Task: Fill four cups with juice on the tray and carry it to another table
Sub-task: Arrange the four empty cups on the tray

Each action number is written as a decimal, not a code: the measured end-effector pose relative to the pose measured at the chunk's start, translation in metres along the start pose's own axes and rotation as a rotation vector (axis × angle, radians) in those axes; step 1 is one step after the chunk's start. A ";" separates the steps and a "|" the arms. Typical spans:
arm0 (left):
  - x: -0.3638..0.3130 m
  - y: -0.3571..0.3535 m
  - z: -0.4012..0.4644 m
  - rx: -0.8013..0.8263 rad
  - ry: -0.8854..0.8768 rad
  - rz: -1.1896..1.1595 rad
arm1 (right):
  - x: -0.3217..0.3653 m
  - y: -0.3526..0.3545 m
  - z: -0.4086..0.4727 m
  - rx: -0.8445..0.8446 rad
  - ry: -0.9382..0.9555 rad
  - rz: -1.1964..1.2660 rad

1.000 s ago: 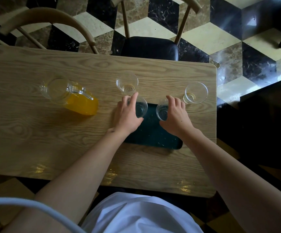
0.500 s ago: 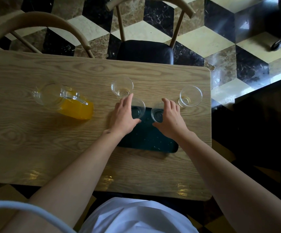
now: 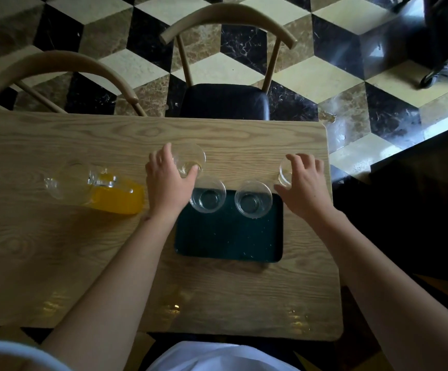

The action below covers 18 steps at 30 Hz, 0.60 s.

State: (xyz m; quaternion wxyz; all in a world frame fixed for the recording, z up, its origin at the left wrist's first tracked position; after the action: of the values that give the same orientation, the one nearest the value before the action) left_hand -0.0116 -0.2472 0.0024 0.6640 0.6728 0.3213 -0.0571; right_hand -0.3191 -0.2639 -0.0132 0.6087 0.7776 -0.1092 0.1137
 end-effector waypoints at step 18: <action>0.010 -0.069 0.066 0.394 0.109 0.276 | -0.035 -0.029 0.049 0.281 0.007 -0.173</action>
State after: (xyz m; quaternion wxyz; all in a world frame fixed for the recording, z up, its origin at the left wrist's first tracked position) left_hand -0.0158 -0.3108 -0.0693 0.5030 0.8289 0.2444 0.0092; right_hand -0.3418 -0.3035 -0.0623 0.5018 0.8612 -0.0228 0.0777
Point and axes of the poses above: each hand's wrist, its own z-axis towards the middle knuckle, its own y-axis out of the back of the hand, x = y × z, the point moved 10 cm from there along z, towards the middle knuckle
